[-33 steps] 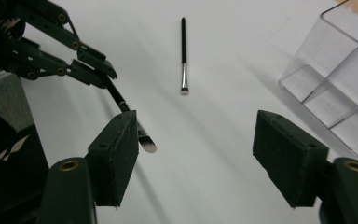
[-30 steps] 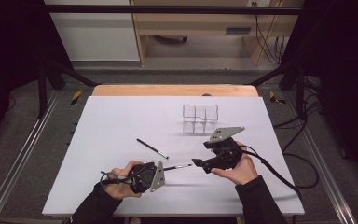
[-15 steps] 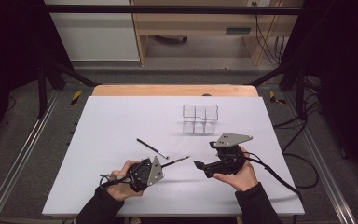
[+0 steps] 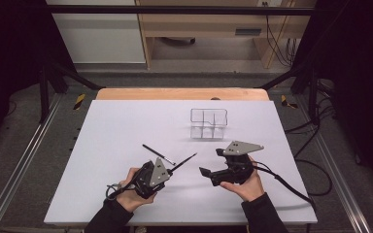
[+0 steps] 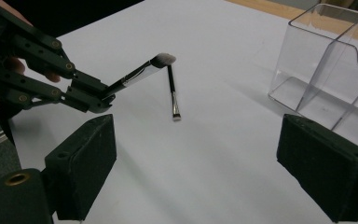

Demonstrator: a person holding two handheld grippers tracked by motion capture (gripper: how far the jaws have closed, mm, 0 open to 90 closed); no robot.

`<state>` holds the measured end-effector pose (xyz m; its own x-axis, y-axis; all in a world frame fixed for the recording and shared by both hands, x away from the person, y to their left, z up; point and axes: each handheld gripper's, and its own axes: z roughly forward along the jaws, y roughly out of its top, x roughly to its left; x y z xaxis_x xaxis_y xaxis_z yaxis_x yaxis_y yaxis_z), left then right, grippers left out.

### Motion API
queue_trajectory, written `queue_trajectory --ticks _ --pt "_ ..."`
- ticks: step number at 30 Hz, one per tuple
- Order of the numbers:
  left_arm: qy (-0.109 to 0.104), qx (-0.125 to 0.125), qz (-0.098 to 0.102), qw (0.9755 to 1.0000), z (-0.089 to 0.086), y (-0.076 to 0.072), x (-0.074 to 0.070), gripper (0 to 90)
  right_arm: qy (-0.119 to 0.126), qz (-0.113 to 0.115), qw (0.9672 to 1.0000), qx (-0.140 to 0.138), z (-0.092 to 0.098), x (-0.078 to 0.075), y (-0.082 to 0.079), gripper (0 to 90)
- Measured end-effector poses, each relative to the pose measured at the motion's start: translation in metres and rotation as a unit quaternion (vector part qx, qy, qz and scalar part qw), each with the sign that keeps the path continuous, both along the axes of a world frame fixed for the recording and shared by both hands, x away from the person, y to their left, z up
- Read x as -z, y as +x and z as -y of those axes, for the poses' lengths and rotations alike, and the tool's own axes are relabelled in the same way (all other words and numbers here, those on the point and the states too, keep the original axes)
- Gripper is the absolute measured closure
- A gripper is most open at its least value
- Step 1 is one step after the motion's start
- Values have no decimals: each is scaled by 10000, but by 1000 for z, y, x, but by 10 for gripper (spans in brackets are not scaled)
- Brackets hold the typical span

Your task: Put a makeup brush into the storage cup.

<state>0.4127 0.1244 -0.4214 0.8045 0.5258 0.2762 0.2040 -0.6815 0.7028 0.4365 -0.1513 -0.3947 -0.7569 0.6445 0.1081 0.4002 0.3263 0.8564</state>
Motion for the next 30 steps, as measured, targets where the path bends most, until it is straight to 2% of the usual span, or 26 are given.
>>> queue_trajectory --ticks 5,8,11,18,21,28,30 --pt "-279 -213 -29 9994 0 1 4 829 129 -16 9999 52 -4 3 2 125" --pt "-546 -311 -130 9979 -2 2 4 830 154 -15 9999 72 -5 4 3 126" --pt "-710 -320 -220 9967 -4 3 4 829 159 33 9998 101 -7 3 3 128" --pt "-1030 -534 -217 9930 -4 2 0 830 287 61 9994 198 -13 -3 4 130" --pt "-1243 -630 -252 9899 -3 3 -1 830 326 120 9992 212 -16 -7 4 130" --pt "-1557 -839 -252 9839 -3 8 -5 830 656 124 9974 269 -16 -13 7 152" --pt "-1641 -896 -247 9821 -2 9 -7 830 660 96 9975 243 -18 -14 9 156"
